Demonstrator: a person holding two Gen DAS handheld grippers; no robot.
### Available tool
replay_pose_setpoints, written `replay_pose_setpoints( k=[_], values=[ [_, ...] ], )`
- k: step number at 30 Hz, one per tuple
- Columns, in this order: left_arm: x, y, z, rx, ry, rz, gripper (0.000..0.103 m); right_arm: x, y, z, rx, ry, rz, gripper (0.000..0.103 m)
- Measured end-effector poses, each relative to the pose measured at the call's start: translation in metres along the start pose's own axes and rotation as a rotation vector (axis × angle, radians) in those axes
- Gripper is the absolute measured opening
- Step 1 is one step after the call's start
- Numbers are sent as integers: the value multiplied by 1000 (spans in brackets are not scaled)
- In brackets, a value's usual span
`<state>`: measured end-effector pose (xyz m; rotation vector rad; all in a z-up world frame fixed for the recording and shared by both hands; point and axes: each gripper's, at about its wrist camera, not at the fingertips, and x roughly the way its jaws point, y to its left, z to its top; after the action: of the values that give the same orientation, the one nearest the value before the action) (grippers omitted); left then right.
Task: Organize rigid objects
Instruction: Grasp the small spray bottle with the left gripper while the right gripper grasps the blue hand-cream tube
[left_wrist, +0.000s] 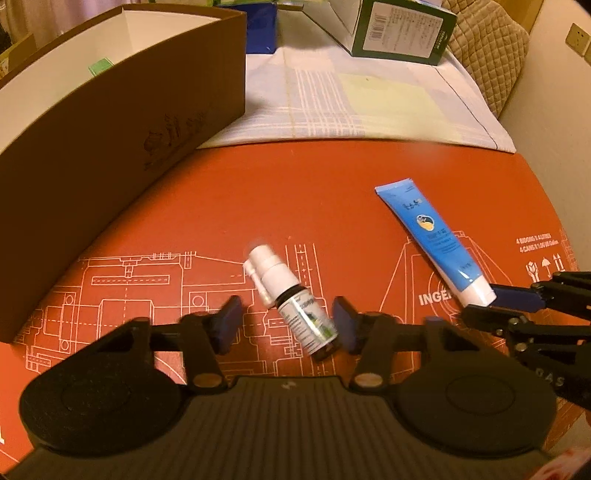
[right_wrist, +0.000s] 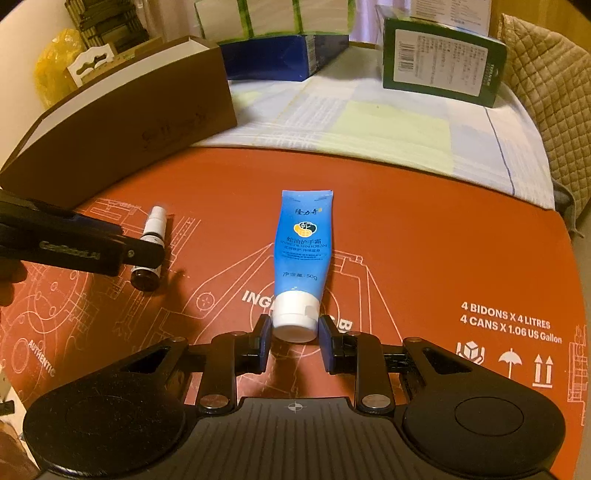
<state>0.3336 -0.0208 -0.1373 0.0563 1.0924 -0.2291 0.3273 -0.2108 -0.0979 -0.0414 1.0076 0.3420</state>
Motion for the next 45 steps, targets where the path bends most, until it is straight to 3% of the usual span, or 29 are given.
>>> replay_pose_setpoints(
  k=[5,12,17,21,29,36,45],
  values=[
    [0,13,-3,-14,5,-11,30,0,-6,1,40,9,26,24],
    [3,13,-2,36,8,-28,30,7,-7,7,55,13,32,35],
    [10,3,0,99,10,-19,30,14,-7,14,47,3,25,35],
    [15,-2,0,116,14,-11,20,17,-7,18,57,-7,25,35],
    [14,-4,-5,114,7,5,20,17,-1,15,11,-19,5,29],
    [9,0,-12,94,16,15,20,14,8,5,-39,-5,40,29],
    [10,1,-8,82,24,17,20,21,11,12,-35,-6,13,32]
  ],
)
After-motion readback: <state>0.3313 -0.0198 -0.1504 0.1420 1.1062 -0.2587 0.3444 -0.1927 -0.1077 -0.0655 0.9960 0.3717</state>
